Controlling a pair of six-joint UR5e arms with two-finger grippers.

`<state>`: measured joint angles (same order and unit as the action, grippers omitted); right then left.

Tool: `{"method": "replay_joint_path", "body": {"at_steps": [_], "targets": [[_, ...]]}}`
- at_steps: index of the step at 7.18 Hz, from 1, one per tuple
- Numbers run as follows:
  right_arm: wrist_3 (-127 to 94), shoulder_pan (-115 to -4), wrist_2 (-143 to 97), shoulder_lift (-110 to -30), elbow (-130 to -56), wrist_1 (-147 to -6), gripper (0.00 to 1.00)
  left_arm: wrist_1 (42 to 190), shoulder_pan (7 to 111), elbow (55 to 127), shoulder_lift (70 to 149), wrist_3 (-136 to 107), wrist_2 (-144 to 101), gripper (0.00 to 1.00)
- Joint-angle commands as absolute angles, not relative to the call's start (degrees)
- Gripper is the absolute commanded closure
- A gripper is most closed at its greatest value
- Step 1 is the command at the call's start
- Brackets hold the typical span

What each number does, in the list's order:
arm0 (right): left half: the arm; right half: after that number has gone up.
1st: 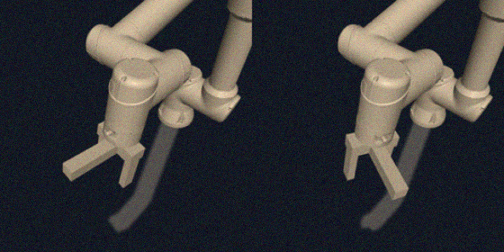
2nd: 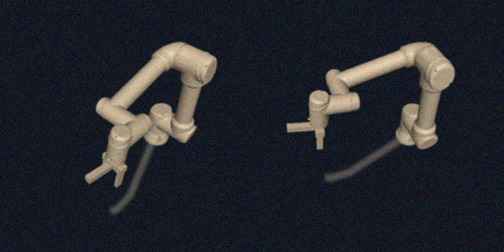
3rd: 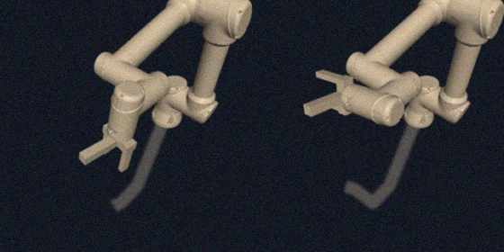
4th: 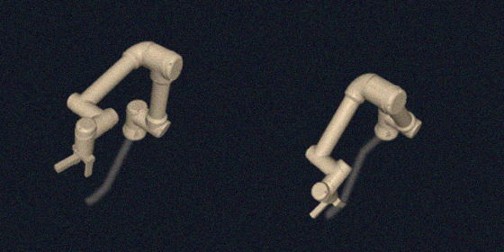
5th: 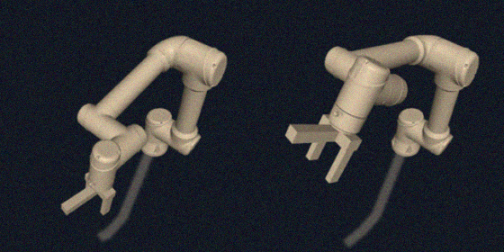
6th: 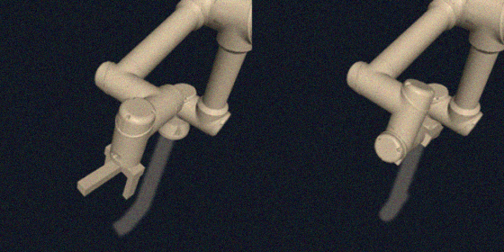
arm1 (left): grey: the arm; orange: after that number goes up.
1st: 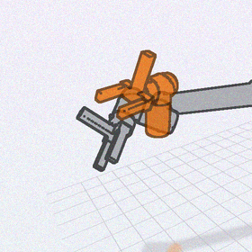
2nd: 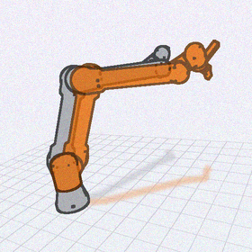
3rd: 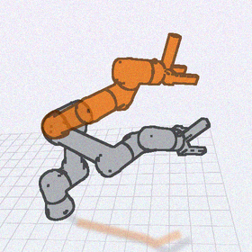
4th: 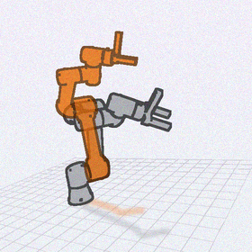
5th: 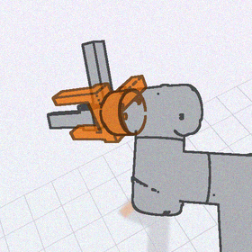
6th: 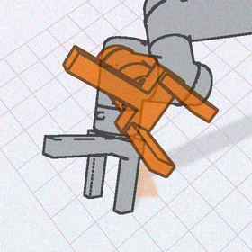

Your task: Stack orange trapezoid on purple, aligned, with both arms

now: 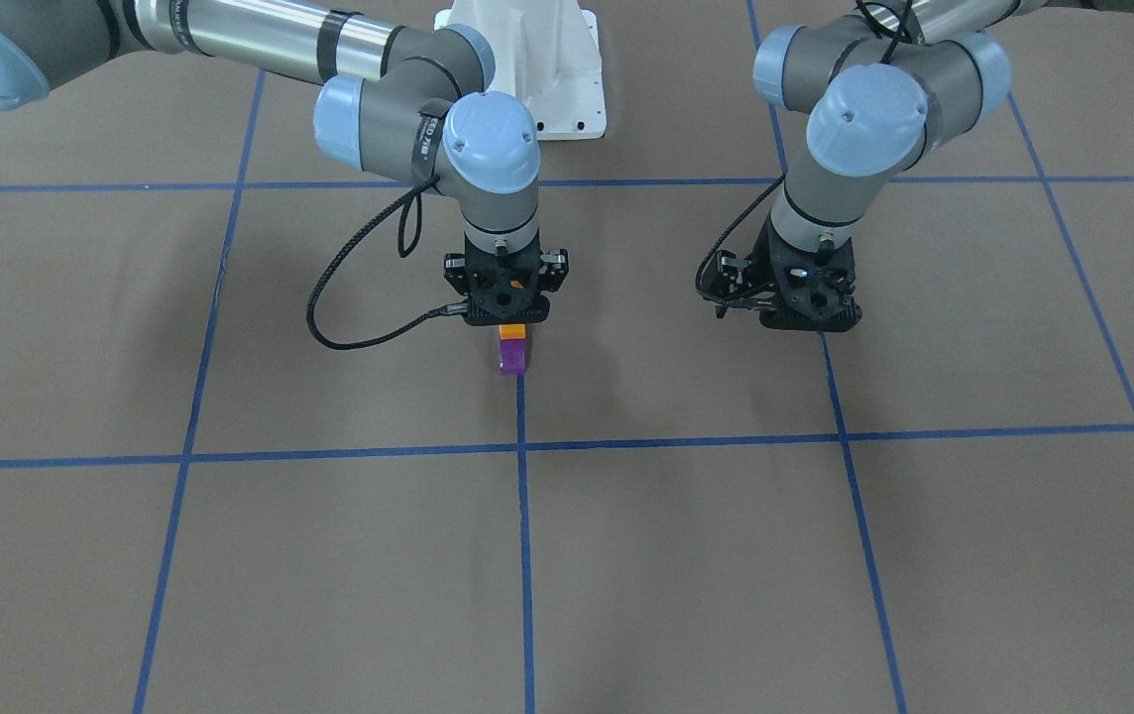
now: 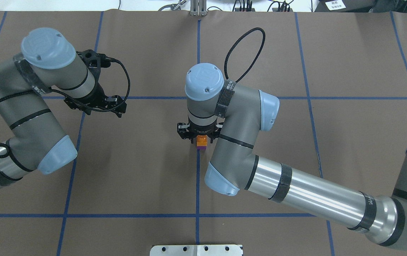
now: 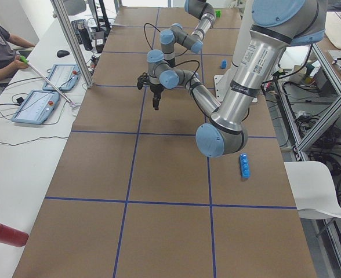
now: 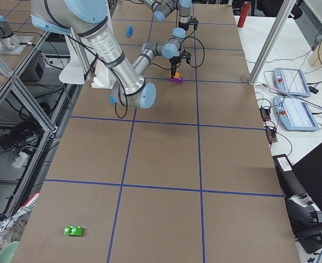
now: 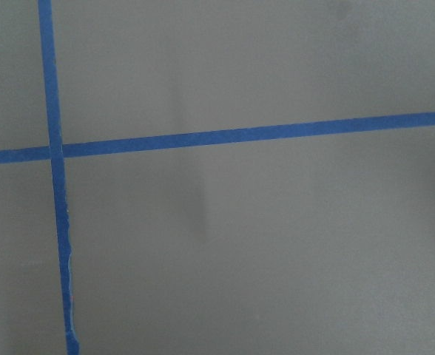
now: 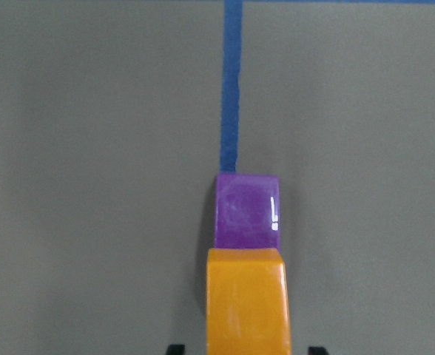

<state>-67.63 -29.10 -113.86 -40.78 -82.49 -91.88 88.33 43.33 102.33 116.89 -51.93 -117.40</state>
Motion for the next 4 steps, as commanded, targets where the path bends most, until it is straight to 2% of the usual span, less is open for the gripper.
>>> {"method": "replay_joint_path", "body": {"at_steps": [1,2,4], "targets": [[-67.41,-29.70,-114.08,-40.78,-84.19,-91.93,0.00,88.24,43.42,103.00,116.81,-51.94,-117.33,0.01],[-67.24,-31.19,-114.78,-41.74,-88.03,-92.46,0.00,88.24,43.59,104.31,116.11,-51.60,-117.42,0.01],[-66.45,-37.93,-118.72,-56.34,-102.31,-92.03,0.00,89.38,47.34,109.05,108.58,-45.41,-117.86,0.01]]}}
